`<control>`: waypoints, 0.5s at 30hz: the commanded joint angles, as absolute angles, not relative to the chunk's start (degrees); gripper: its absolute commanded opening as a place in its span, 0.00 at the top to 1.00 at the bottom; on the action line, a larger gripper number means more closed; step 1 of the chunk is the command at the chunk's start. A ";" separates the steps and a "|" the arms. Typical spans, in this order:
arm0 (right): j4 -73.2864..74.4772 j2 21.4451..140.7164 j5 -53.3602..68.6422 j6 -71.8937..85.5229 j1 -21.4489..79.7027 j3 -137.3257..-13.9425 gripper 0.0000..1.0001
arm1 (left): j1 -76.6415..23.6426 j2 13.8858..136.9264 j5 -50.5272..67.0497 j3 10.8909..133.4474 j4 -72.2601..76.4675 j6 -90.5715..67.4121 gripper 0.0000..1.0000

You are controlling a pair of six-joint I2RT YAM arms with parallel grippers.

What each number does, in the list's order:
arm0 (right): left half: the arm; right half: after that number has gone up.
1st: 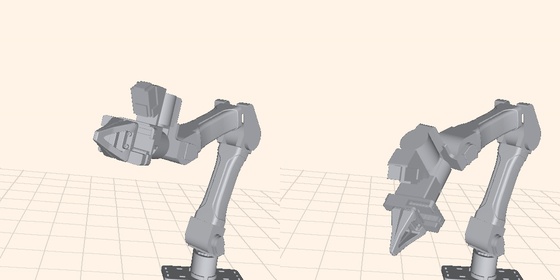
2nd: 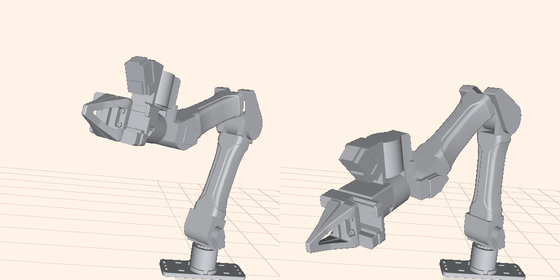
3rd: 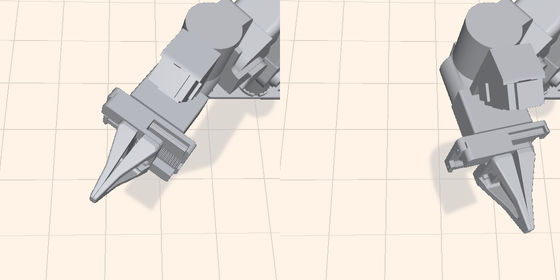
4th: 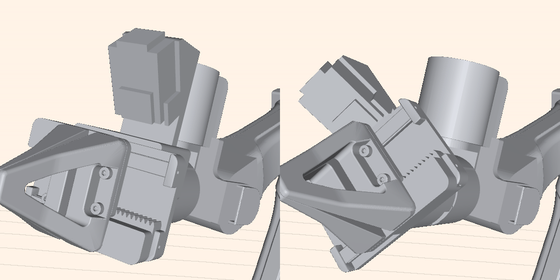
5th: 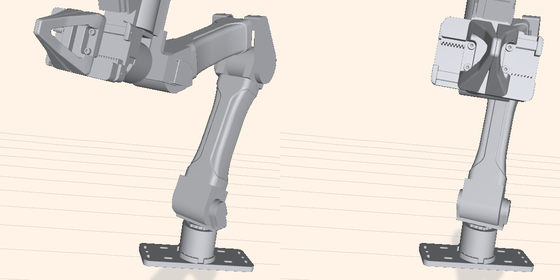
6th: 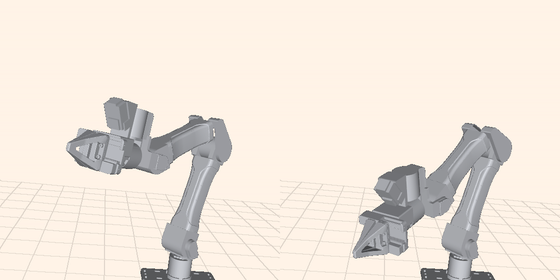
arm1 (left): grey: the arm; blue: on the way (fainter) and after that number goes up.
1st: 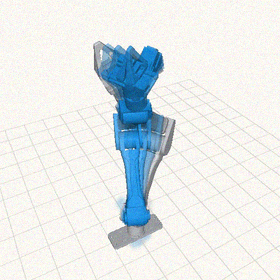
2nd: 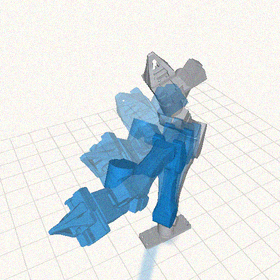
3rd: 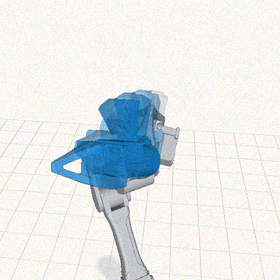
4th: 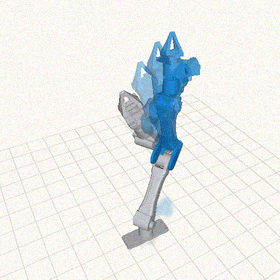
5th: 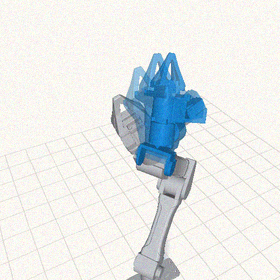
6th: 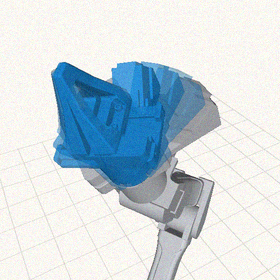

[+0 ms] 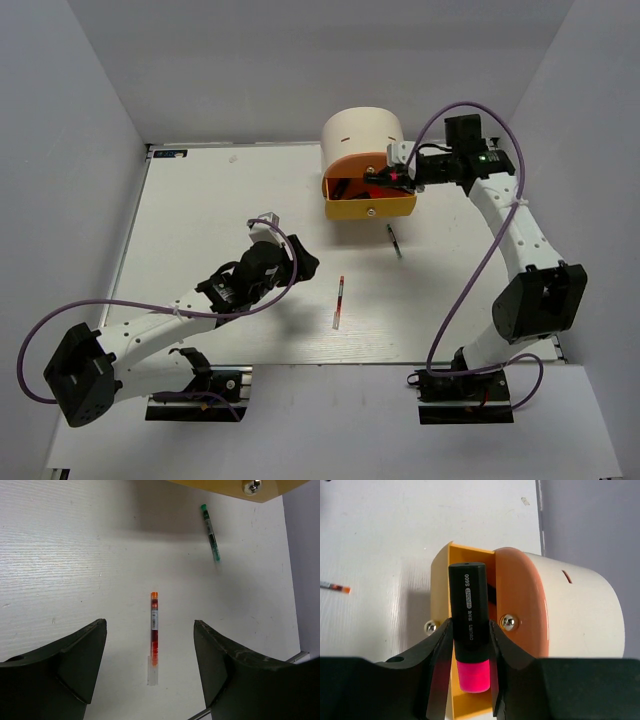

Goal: Sort the stationery into containers
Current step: Place the pen in the drawer.

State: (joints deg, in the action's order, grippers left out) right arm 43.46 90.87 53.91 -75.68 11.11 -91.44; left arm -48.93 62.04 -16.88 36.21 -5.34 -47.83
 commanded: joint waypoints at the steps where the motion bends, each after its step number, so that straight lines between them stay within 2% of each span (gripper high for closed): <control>1: 25.50 93.41 51.69 -60.30 13.61 -91.13 0.98 | -48.78 61.26 -16.35 36.83 -4.74 -47.20 0.20; 8: 14.86 94.66 44.56 -56.68 15.38 -87.98 0.96 | -48.78 60.73 -16.87 36.83 -4.75 -47.20 0.20; 11: 17.39 95.97 45.00 -57.74 15.56 -88.15 0.91 | -48.78 60.21 -16.87 36.83 -4.75 -47.20 0.20; 15: 19.34 95.80 45.44 -59.59 15.56 -87.02 0.73 | -48.78 60.21 -16.87 36.83 -4.75 -47.20 0.20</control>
State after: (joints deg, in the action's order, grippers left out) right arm 20.80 95.98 45.15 -59.13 15.42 -87.92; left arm -48.93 61.73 -16.91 36.21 -5.34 -47.81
